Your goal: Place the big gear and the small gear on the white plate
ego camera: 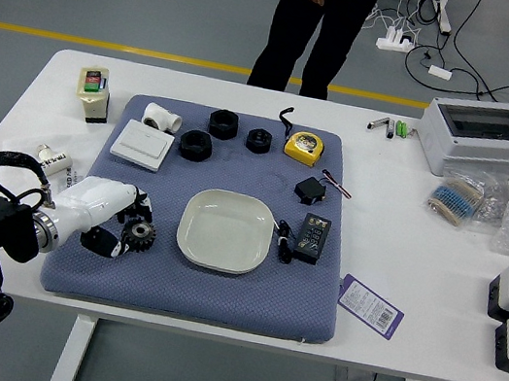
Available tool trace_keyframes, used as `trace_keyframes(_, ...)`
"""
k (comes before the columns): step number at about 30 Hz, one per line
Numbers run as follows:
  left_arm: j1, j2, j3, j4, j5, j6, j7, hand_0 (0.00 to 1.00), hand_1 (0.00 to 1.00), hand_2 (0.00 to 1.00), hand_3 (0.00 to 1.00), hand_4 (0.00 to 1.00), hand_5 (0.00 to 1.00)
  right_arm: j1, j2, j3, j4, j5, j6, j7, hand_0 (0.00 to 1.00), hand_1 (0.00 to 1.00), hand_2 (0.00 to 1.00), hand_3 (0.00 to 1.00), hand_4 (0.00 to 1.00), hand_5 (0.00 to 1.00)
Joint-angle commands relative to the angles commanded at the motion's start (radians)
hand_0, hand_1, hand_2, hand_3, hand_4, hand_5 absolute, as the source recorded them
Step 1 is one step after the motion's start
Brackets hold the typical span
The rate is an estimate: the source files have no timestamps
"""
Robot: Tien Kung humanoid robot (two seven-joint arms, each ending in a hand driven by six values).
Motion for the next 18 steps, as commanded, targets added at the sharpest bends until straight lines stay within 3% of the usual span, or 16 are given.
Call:
trace_keyframes(9,0.004,0.003,-0.008,-0.008,-0.006,-0.008,0.003,0.364,0.475,0.508,0.592,0.402,0.002,-0.005,0.000,-0.006,0.000,0.001,0.000,0.000,0.616,0.620,0.722,0.538,0.746,0.702)
trace_keyframes(10,0.006,0.003,-0.008,-0.009,-0.007,-0.010,0.003,0.387,0.512,0.549,0.617,0.468,0.002,-0.006,0.000,-0.006,0.000,0.002,0.000,0.000,0.617,0.620,0.722,0.539,0.746,0.702)
trace_keyframes(15,0.006,0.007,-0.003,-0.019,-0.011,-0.025,0.003,0.387,0.512,0.549,0.617,0.468,0.002,-0.007,0.000,-0.010,0.000,0.003,-0.001,0.000,0.617,0.620,0.722,0.539,0.746,0.702)
trace_keyframes(16,0.006,0.008,-0.002,-0.023,-0.012,-0.030,0.002,0.517,0.664,0.719,0.790,0.789,0.002,-0.008,0.000,-0.011,0.000,0.003,-0.001,0.000,0.615,0.620,0.722,0.538,0.746,0.701)
trace_keyframes(18,0.006,0.010,0.000,-0.033,-0.016,-0.046,0.005,0.517,0.664,0.719,0.790,0.789,0.002,-0.009,0.000,-0.012,0.000,0.003,-0.001,0.000,0.615,0.620,0.722,0.538,0.746,0.701)
